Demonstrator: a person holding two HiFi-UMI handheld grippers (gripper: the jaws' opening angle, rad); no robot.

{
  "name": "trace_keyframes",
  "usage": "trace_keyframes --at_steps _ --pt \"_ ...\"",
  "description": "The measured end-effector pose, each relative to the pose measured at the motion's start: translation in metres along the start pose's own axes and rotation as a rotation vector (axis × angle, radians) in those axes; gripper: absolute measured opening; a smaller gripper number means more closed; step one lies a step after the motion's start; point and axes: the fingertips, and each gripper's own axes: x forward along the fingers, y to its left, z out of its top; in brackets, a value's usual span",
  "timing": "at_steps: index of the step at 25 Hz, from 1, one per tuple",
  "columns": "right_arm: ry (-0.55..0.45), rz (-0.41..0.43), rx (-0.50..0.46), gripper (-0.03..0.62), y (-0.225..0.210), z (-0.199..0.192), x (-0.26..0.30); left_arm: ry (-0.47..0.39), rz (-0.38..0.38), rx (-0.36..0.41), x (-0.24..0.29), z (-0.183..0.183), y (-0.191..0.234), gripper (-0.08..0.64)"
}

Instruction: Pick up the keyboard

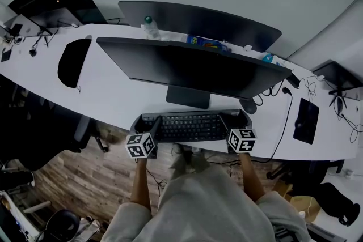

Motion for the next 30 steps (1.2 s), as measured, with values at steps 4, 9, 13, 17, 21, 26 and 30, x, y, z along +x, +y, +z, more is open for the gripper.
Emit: trace_keyframes --at_steps 4,9,13,17,21,26,30 --pt "-0.054 -0.001 -0.021 0.385 0.010 0.021 -0.016 -0.058 -0.008 0.019 -0.017 0.020 -0.005 0.334" --pt "-0.111 -0.002 -0.035 0.385 0.019 0.042 -0.032 -0.117 -0.018 0.049 -0.034 0.045 -0.012 0.334" --pt "-0.156 0.001 -0.054 0.385 0.024 0.060 -0.043 -0.160 -0.022 0.061 -0.044 0.061 -0.018 0.334" --pt "-0.207 -0.001 -0.067 0.385 0.027 0.079 -0.055 -0.206 -0.032 0.082 -0.054 0.081 -0.026 0.334" --pt "-0.254 -0.007 -0.078 0.387 0.030 0.096 -0.065 -0.246 -0.042 0.102 -0.061 0.100 -0.033 0.334" --pt "-0.310 -0.008 -0.092 0.387 0.032 0.118 -0.079 -0.298 -0.052 0.130 -0.071 0.123 -0.044 0.335" --pt "-0.358 -0.010 -0.094 0.387 0.033 0.134 -0.089 -0.339 -0.062 0.161 -0.078 0.144 -0.052 0.336"
